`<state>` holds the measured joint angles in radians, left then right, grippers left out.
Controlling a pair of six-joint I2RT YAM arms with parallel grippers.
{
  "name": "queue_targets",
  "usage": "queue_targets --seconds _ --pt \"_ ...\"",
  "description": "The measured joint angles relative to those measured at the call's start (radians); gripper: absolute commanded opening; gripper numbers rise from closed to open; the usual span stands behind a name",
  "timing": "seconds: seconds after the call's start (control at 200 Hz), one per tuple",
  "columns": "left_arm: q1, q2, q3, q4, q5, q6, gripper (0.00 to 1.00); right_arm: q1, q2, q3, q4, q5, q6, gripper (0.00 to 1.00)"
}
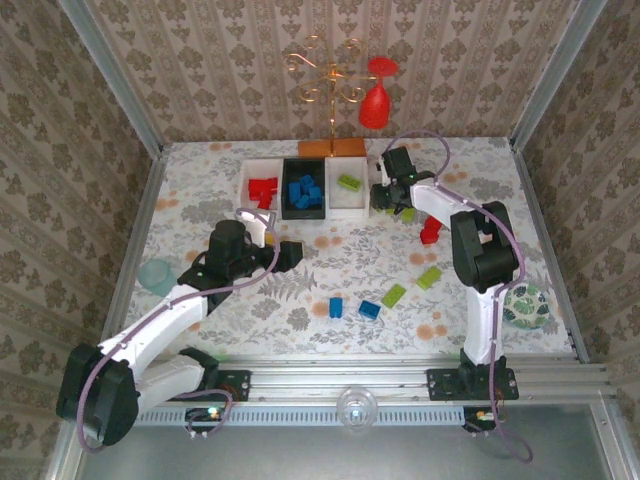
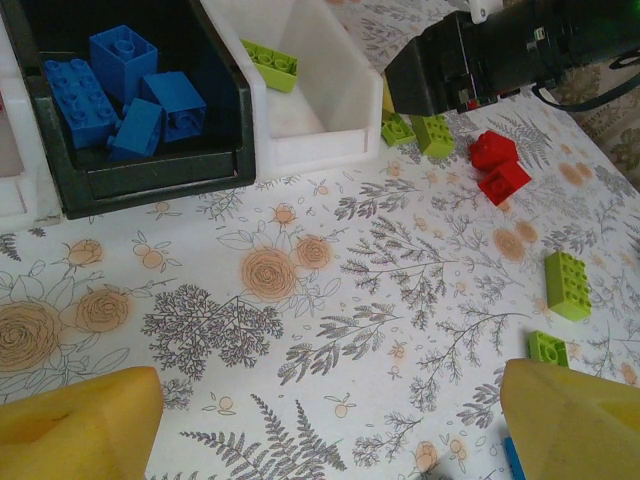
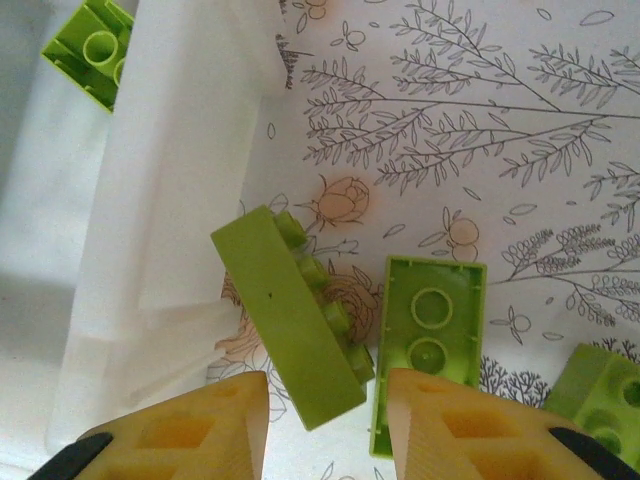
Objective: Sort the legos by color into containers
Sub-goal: Pick up the lego from the top-center of the table.
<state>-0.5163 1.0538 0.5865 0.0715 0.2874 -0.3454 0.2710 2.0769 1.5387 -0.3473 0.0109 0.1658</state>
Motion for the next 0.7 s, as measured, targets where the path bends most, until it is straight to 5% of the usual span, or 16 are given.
queue_targets --seconds 0.7 --pt "0.000 0.000 0.000 -0.008 -0.008 0.000 0.89 -0.005 0.105 0.095 -0.026 -0.061 -0.002 0.43"
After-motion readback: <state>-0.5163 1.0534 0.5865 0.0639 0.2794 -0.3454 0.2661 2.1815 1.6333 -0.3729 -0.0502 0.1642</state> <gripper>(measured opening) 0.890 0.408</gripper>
